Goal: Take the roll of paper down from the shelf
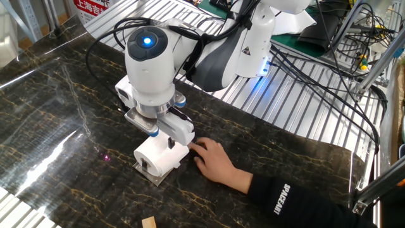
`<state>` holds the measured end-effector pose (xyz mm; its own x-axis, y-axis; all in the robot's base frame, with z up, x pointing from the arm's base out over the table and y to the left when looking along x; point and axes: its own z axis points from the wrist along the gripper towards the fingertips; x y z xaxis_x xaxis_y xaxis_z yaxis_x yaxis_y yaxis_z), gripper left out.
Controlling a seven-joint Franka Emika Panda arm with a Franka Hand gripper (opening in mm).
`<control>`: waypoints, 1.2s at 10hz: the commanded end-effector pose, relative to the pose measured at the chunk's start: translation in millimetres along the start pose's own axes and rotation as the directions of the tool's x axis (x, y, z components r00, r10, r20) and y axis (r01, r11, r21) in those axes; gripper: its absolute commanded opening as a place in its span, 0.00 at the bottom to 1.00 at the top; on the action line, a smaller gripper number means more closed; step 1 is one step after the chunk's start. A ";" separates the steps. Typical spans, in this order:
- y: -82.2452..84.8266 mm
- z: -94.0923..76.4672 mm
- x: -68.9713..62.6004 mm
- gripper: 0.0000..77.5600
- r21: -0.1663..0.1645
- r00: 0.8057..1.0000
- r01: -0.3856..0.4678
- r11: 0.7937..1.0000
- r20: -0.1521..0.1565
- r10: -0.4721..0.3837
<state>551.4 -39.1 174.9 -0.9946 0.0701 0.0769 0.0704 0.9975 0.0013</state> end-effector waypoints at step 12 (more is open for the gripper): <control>5.5 14.7 -8.0 1.00 -0.015 0.983 -0.181 0.983 0.020 0.181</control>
<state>556.2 -34.0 158.8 -0.9732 0.2211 0.0637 0.2217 0.9751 0.0033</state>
